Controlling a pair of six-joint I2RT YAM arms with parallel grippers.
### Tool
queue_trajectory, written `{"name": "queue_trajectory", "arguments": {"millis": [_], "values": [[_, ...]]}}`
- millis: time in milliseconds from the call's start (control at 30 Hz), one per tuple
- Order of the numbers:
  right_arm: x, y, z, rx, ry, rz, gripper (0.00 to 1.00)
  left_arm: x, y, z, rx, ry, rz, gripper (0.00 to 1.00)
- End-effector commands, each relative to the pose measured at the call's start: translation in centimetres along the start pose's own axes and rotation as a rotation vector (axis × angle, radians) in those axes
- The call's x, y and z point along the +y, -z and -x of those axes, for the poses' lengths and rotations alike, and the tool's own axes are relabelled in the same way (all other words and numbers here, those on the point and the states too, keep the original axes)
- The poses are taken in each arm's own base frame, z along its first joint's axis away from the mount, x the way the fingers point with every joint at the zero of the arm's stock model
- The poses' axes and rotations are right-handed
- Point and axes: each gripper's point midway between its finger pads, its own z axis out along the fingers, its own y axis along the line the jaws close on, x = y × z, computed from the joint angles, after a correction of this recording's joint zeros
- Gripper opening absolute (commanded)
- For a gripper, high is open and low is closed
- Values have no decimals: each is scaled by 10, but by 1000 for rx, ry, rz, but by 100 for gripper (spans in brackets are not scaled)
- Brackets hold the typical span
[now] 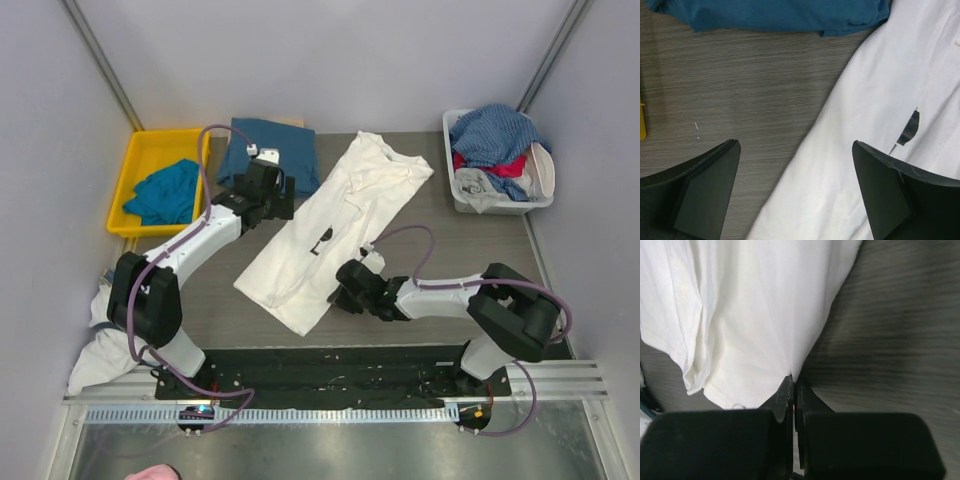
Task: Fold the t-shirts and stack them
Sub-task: Fold the tshirt
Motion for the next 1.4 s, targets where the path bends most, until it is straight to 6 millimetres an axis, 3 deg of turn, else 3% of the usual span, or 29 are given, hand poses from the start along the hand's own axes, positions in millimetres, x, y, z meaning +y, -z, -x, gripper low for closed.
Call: {"name": "queue_trajectory", "arguments": {"millis": [0, 267, 433, 767, 833, 867, 900, 967, 1000, 1133, 1167, 1300, 1367], "values": [[-43, 34, 13, -85, -24, -111, 1, 0, 10, 10, -36, 22, -11, 100], [-96, 91, 38, -217, -34, -225, 1, -2, 6, -2, -5, 24, -25, 99], [-108, 111, 50, -268, -33, -269, 1, -6, 4, -9, 15, 31, -43, 100], [-136, 137, 55, -289, -19, -377, 1, -10, -2, -24, 54, 24, -53, 100], [-139, 143, 57, -296, -14, -389, 16, -12, -3, -26, 61, 26, -57, 100], [-138, 147, 59, -302, -19, -381, 25, -13, -4, -27, 63, 27, -60, 100], [-136, 150, 62, -314, -22, -376, 42, -14, -4, -29, 67, 26, -60, 100], [-137, 160, 70, -344, -10, -394, 58, -18, -4, -29, 67, 21, -65, 100], [-128, 166, 77, -367, -16, -377, 69, -20, -3, -28, 64, 20, -69, 100], [-106, 182, 109, -480, 57, -367, 78, -33, 4, -29, 52, 3, -94, 100], [-91, 188, 122, -525, 70, -350, 79, -36, 7, -28, 44, -2, -100, 100], [-64, 184, 151, -584, 180, -401, 79, -51, 19, -36, 40, -25, -131, 100], [-54, 171, 165, -565, 214, -404, 79, -60, 25, -42, 41, -33, -146, 100]]}}
